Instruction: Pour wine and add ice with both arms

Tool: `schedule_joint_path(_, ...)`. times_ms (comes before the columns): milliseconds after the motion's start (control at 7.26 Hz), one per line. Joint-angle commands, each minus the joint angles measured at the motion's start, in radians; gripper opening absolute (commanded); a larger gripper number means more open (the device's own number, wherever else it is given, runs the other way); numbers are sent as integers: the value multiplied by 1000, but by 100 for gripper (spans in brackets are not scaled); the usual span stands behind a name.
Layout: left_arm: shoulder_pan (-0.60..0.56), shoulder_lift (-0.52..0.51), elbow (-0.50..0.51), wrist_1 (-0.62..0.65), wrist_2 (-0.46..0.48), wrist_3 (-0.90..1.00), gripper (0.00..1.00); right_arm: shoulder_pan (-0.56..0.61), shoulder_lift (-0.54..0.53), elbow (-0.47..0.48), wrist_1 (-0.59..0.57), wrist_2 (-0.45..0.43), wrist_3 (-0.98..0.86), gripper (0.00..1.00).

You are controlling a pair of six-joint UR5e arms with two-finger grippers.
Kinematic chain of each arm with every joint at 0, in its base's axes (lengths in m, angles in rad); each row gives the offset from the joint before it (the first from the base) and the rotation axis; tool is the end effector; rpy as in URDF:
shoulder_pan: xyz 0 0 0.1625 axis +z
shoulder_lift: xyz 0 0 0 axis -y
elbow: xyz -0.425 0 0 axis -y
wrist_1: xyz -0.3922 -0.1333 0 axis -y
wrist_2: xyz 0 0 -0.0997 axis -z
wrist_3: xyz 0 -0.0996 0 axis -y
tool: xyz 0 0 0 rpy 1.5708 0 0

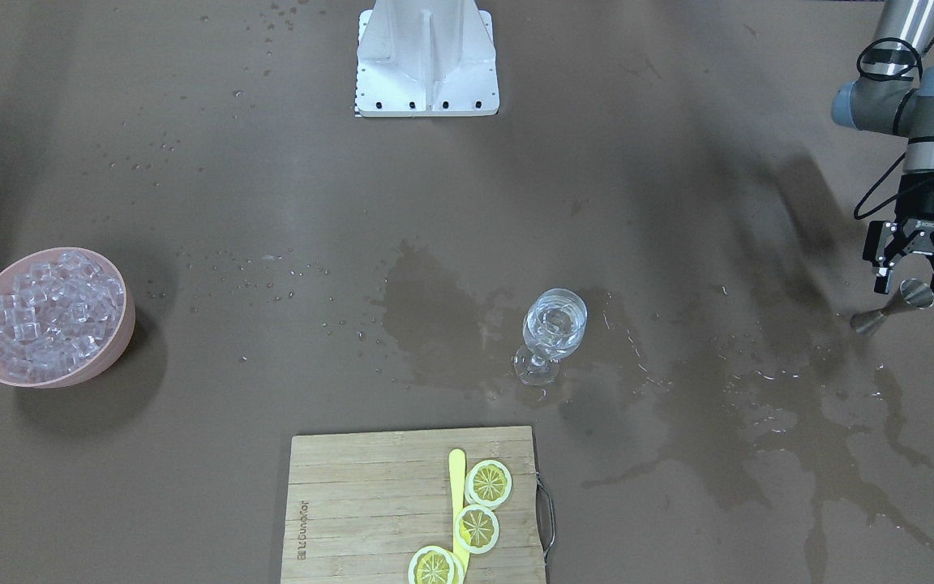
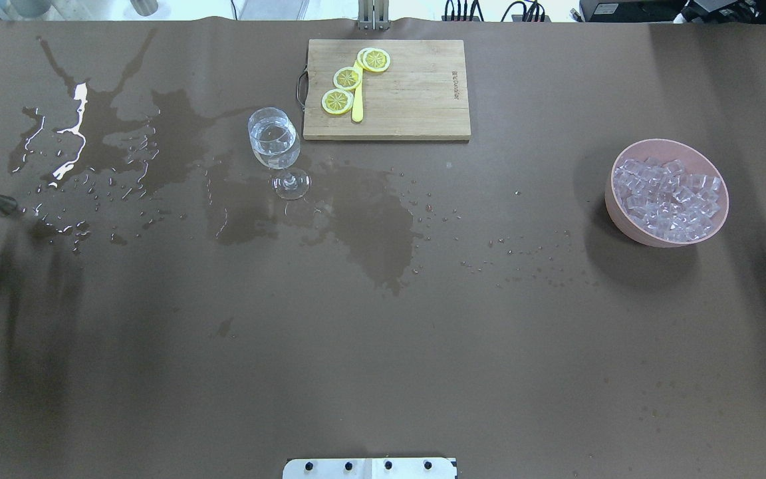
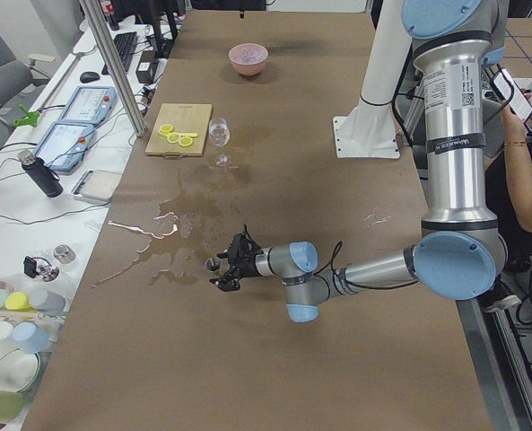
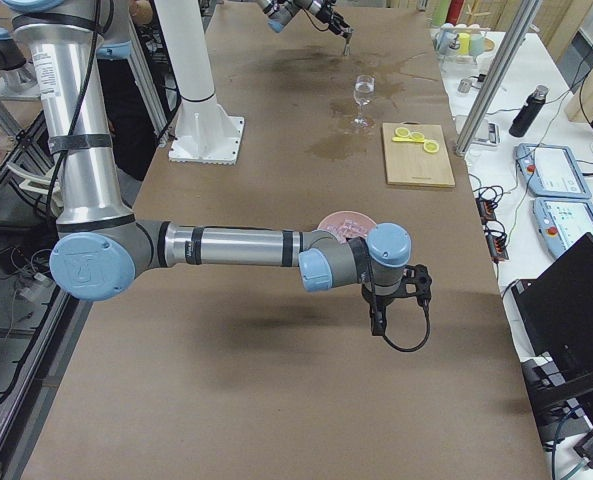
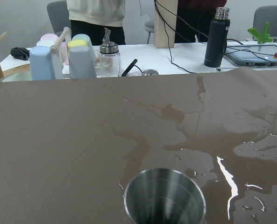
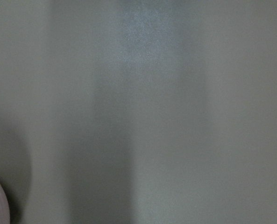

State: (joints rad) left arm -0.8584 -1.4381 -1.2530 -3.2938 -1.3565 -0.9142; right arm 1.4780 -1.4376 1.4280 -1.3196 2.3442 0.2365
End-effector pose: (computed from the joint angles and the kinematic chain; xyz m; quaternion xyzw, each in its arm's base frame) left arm 0.1571 -0.4182 0.6878 0.4684 0.3701 -0.1438 0.7892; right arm 0.0113 -0.5660 0.6328 0.0487 -0.3876 0.0207 0.9203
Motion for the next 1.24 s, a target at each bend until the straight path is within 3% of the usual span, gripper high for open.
schedule_joint_path(0,-39,-2,-31,51,-39,0,89,2,0,2,-1,1,0,100)
schedule_joint_path(1103,-240,-30,-173,342,-312,1,91,22,13,14,-52,3,-23,100)
